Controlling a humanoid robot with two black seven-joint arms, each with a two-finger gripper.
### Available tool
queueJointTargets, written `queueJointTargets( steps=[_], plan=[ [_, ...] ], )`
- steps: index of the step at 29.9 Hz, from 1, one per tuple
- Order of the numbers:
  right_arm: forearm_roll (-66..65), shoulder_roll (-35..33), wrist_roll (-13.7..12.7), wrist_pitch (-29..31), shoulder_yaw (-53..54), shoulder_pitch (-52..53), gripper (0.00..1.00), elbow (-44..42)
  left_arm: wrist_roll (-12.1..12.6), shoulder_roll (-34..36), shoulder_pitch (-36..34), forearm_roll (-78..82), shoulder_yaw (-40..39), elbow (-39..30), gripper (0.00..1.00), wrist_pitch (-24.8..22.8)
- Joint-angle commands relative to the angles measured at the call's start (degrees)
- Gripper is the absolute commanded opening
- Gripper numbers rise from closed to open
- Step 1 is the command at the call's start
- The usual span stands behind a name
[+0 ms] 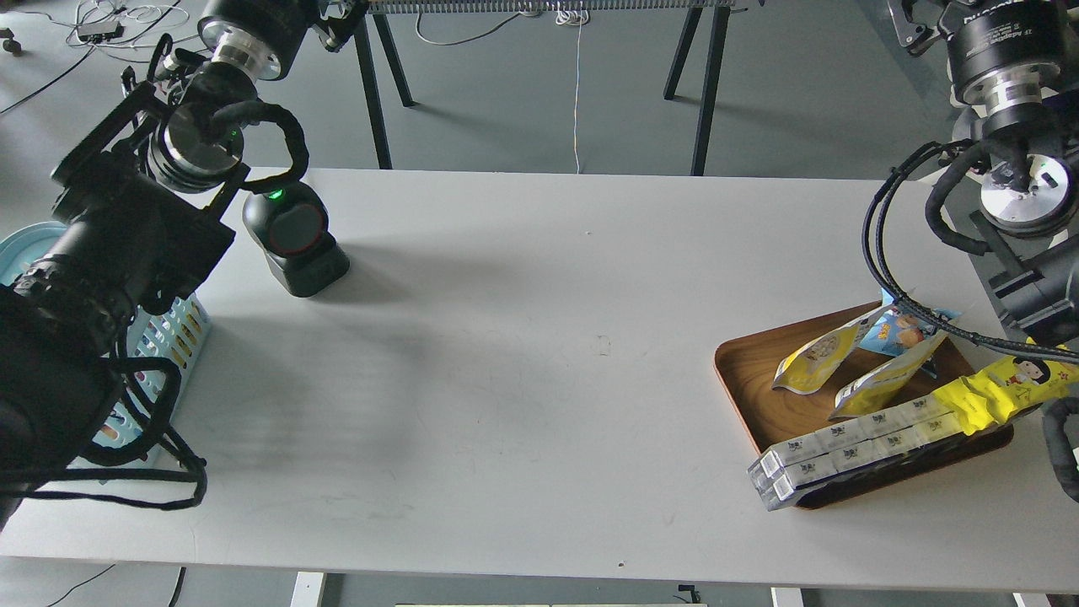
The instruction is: Scan snack and place in basket
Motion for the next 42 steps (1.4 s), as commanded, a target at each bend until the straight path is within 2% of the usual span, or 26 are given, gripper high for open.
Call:
queueJointTargets(
  steps=[1,8,10,14,17,21,25,28,34,42],
  plan=[
    [0.0,-0.01,-0.09,0.11,-0.33,0.28,0.99,0.07,-0.26,0.17,0.21,-0.03,0.0,0.0,1.0,0.02],
    [-0.26,-2.38,0.0,1.6,-2.42,0.81,0.99,0.33,0.09,0.43,0.47,0.23,0.09,0.44,1.0,0.37],
    [-0.7,-4.66,0.17,1.75,-6.72,3.26,0.99,0.42,-0.08,0.52,1.26,0.32,0.26,0.44,1.0,0.29],
    [-1.14,-7.04,2.54,1.75,-19.89,11.42,0.99,1.65,-0.17,0.61,1.96,0.41,0.26,0.18,1.0,-0.24],
    [-3.15,-9.41,2.72,1.75,-29.56,17.57,0.99,3.84,-0.17,0.52,1.96,0.41,0.7,0.0,1.0,-0.42],
    [-11.75,-9.85,2.72,1.75,-42.83,28.03,0.99,7.53,-0.43,0.61,1.88,0.41,0.97,-0.26,1.0,-0.51],
    [-19.23,-10.29,2.9,1.61,-50.93,35.86,0.99,11.74,-0.52,1.74,1.96,0.41,0.97,-0.35,1.0,-0.77],
    [-27.13,-11.7,3.42,1.61,-55.6,40.35,0.99,18.15,-0.52,2.8,2.05,0.41,0.97,-0.61,1.0,-1.3],
    [-51.12,-11.79,3.65,1.0,-63.42,47.29,0.99,29.59,-0.52,3.68,2.14,0.41,0.97,-0.61,1.0,-1.38],
    [-71.24,-11.35,3.65,-1.55,-78.01,57.84,0.99,44.52,-0.7,3.51,2.93,0.32,0.79,-0.61,1.0,-1.47]
  ],
)
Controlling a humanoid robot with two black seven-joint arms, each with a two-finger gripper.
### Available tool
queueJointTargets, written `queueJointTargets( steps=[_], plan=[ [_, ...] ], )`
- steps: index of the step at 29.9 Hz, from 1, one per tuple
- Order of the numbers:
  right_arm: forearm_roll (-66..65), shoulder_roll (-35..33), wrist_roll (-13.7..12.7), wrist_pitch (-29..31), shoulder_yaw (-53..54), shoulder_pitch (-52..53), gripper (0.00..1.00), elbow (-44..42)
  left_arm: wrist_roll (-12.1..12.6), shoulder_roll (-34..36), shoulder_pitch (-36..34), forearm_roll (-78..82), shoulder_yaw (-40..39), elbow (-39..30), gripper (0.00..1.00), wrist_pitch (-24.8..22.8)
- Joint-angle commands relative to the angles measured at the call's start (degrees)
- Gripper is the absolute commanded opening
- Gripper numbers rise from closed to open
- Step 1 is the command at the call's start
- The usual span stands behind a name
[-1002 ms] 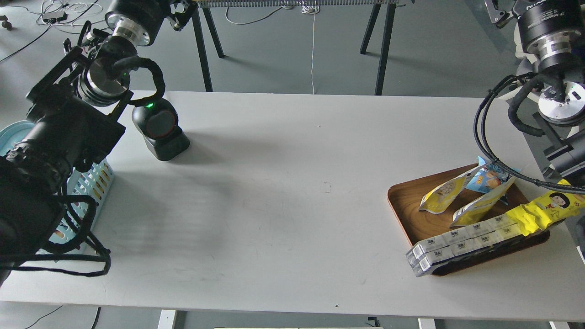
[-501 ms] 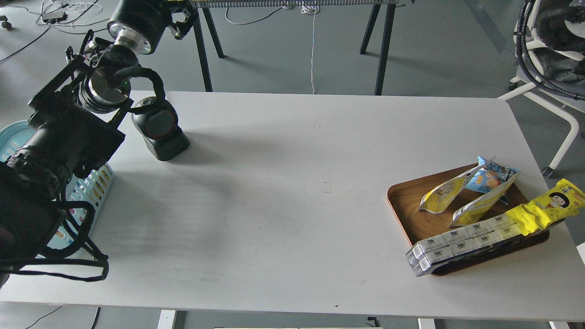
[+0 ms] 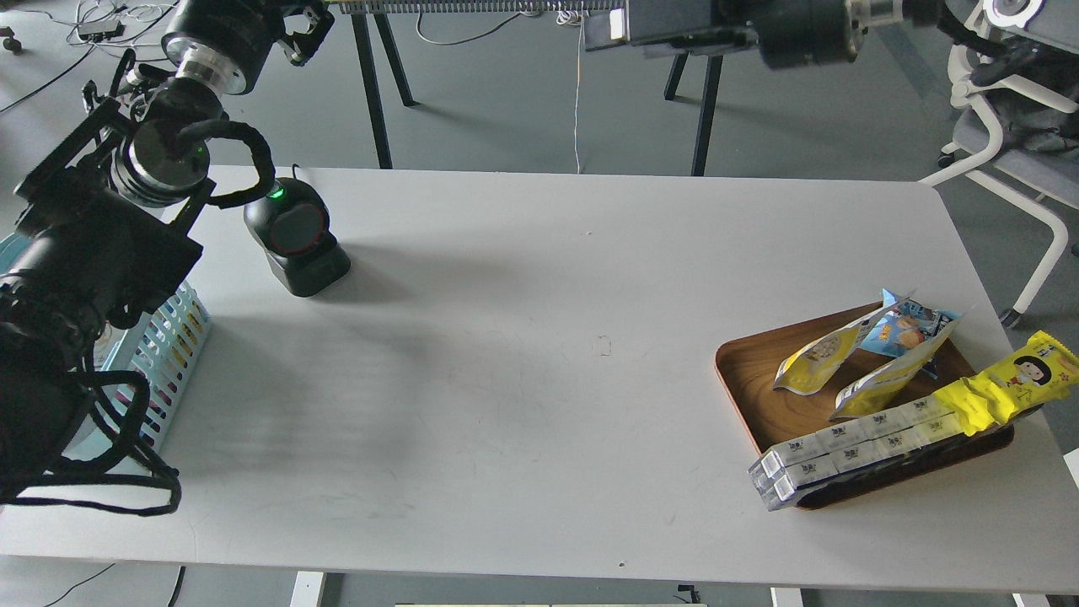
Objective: Scan snack and place in basket
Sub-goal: 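Reach the right gripper down to the yellow snack packet on the tray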
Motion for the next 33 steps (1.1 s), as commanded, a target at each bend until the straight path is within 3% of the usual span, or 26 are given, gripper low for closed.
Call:
queueJointTargets(
  steps=[1,8,12,25,33],
  plan=[
    [-11.36,-0.33,-0.02,-2.49,-6.15,4.13,0.99,8.03,-0.08,-0.23,0.31,-0.09,-0.05,0.01,1.0,0.0],
    [-35.62,-0.16,-0.02,-21.99,-20.47,5.72,0.98,14.46,-0.52,-0.4,0.75,-0.09,-0.05,0.01,1.0,0.0],
    [-44.16,1.24,-0.02,-27.63,-26.2,5.55,0.98,14.38,-0.7,-0.14,1.28,-0.09,-0.14,0.01,1.0,-0.08],
    [-57.09,-2.97,-0.02,-28.96,-34.82,5.11,0.97,18.42,-0.7,0.21,1.81,-0.09,-0.23,0.01,1.0,-0.08],
    [-58.24,-2.71,-0.02,-28.7,-34.73,2.65,0.93,13.87,-0.7,0.04,1.9,-0.09,-0.14,0.1,1.0,0.0]
  ],
)
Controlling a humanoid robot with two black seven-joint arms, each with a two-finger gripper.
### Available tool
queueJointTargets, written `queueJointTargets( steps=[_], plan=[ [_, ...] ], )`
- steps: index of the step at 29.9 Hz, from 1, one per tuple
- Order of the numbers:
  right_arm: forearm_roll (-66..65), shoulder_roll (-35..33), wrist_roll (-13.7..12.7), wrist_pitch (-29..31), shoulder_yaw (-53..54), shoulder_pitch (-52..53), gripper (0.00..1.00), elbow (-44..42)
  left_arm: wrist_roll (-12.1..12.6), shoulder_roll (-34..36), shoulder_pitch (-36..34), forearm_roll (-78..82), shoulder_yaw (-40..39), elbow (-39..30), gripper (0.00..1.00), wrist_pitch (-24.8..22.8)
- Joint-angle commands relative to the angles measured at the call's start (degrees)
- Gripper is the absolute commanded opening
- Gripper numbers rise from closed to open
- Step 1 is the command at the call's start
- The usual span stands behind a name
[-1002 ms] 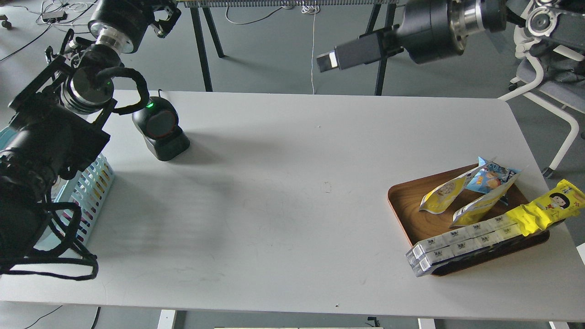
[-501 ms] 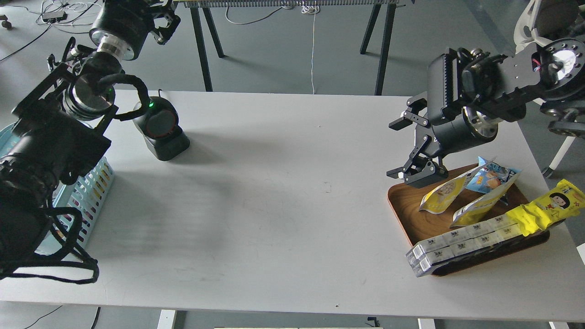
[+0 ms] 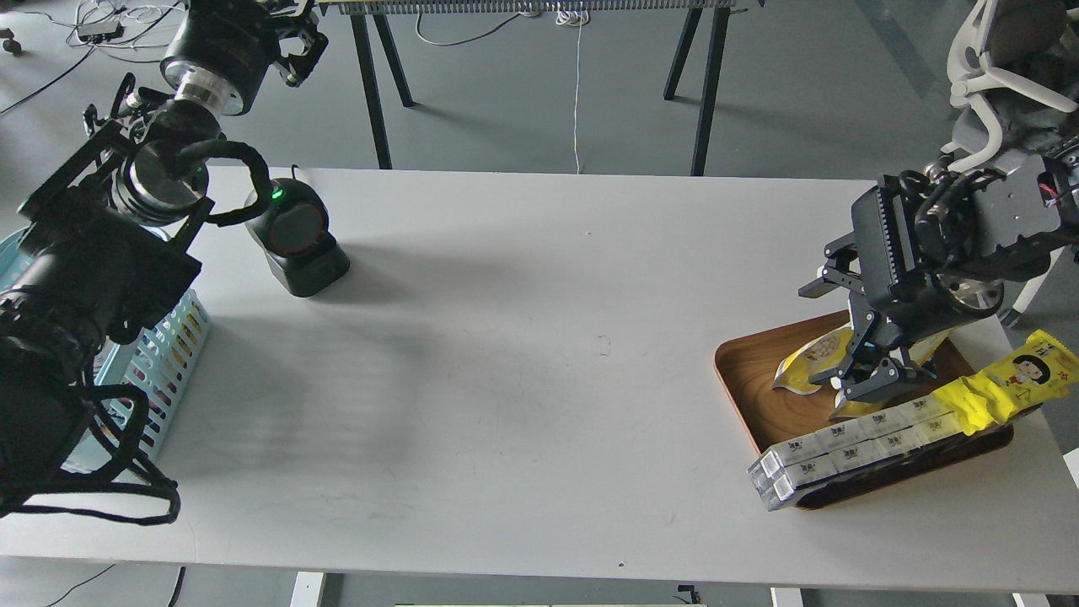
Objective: Scan snack and place in basket
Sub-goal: 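Reach the right gripper down to the yellow snack packet on the tray, then grasp the yellow snack packet and lift it toward the scanner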
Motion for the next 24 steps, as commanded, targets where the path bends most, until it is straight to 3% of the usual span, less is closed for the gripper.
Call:
queueJointTargets(
  steps=[1,7,10,16,17,19,20,22,24],
  plan=[
    [0.04,0.77,0.0,0.17,0.31,-2.64,0.9,-4.65,0.0,-0.18,0.08,0.01,0.08,0.0,1.0,0.01],
    [-1.54,0.07,0.0,0.17,0.32,-5.02,0.74,-7.39,0.0,-0.18,0.25,0.01,0.08,0.09,1.0,0.01],
    [-1.55,0.15,0.0,0.17,0.49,-6.16,0.72,-9.05,0.0,-0.61,0.34,0.01,0.08,0.09,1.0,0.01],
    [-1.63,1.04,0.0,0.17,0.49,-6.78,0.54,-10.99,0.0,-1.05,0.6,0.01,0.08,0.09,1.0,0.1],
    [-1.98,1.04,0.0,0.17,0.49,-6.78,0.48,-11.17,0.0,-0.97,0.6,0.01,0.17,0.09,1.0,0.1],
    [-2.34,1.12,0.0,0.17,0.49,-6.78,0.24,-11.17,0.0,-0.7,0.6,0.01,0.17,0.09,1.0,0.1],
    [-2.34,1.12,0.0,0.17,0.49,-6.78,0.17,-11.17,0.0,-0.62,0.6,0.01,0.17,0.09,1.0,0.1],
    [-2.25,1.04,0.0,0.17,0.49,-6.78,0.07,-11.17,0.0,-0.44,0.6,0.01,0.17,0.17,1.0,0.1],
    [-2.07,1.04,0.0,0.09,0.58,-6.78,0.04,-11.08,0.0,-0.35,0.6,0.01,0.17,0.35,1.0,0.1]
  ],
)
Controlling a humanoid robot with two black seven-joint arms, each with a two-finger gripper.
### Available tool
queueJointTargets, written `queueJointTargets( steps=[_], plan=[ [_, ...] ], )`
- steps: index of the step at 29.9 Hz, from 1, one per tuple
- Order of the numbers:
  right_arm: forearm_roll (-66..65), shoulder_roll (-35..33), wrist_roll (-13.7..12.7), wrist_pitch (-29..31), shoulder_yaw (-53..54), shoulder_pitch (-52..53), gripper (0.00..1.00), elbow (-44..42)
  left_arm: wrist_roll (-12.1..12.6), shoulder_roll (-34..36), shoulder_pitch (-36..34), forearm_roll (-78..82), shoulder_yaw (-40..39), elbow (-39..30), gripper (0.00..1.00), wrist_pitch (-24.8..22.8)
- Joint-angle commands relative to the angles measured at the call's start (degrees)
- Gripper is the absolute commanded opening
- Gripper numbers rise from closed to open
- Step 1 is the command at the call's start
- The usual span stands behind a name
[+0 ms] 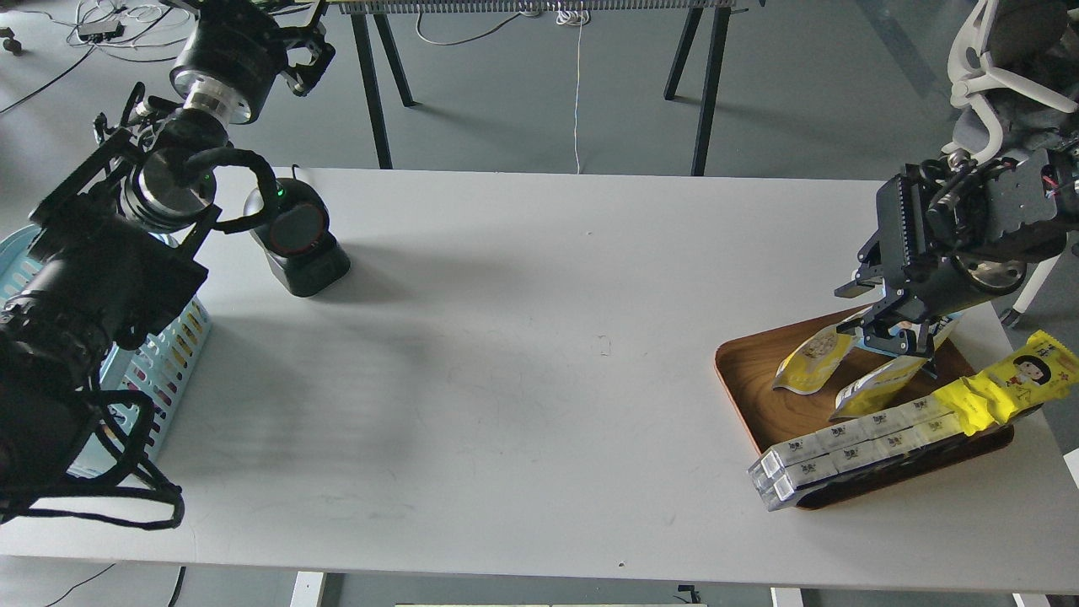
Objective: Scan snack and place in basket
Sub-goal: 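Grasp the yellow snack packet and lift it toward the scanner, then hold the packet in front of the scanner, then lower it onto the table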
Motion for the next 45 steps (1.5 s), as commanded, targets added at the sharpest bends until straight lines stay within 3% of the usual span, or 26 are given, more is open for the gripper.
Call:
queueJointTargets(
  steps=[1,14,20,31,45],
  plan=[
    [0.28,-0.05,0.0,-0.09,-0.01,0.0,0.03,0.16,0.0,0.24,0.0,-0.08,0.0,0.33,1.0,-0.09],
    [0.98,-0.4,0.0,-2.9,1.65,2.02,0.0,1.3,0.0,1.12,-0.09,-0.26,-0.52,0.33,1.0,-0.09],
    [8.44,0.38,0.0,-2.55,5.35,7.55,0.0,5.26,0.0,1.21,-0.17,-0.26,-0.44,0.33,1.0,-0.09],
    [22.33,14.7,0.0,-2.63,9.92,8.71,0.0,4.12,0.09,1.04,-0.17,-0.17,-0.35,0.33,1.0,-0.09],
    [27.26,30.09,0.0,-3.34,14.05,0.62,0.0,-8.44,0.0,0.95,0.0,-0.17,-0.35,0.33,1.0,-0.09]
  ],
)
